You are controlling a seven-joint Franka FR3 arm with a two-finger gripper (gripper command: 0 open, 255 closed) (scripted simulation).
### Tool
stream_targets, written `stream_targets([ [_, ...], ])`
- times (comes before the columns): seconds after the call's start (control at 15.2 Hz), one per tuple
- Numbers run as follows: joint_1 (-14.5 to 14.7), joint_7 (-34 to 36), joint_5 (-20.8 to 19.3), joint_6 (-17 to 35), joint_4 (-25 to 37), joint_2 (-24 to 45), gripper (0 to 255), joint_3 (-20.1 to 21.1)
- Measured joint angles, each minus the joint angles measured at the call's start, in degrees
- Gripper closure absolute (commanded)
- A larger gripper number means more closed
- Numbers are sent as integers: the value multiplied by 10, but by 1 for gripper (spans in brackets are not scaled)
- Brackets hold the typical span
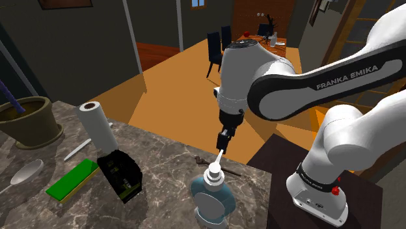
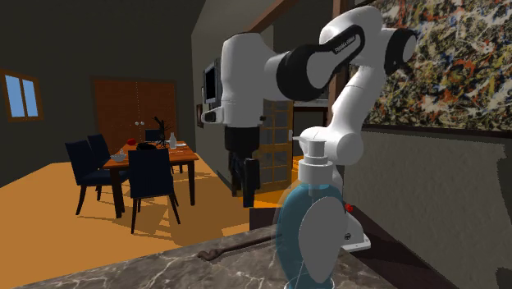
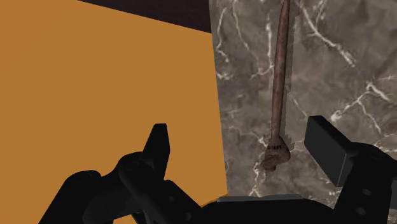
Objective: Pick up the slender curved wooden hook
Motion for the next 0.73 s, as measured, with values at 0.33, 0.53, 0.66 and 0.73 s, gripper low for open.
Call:
stream_targets([
  [0.33,7,41,12,90,11,87,0,60],
  [0.53,5,46,13,123,0,108,0,71],
  [0.66,2,49,11,146,-7,124,0,77],
  [0.73,2,51,11,158,-12,131,0,81],
])
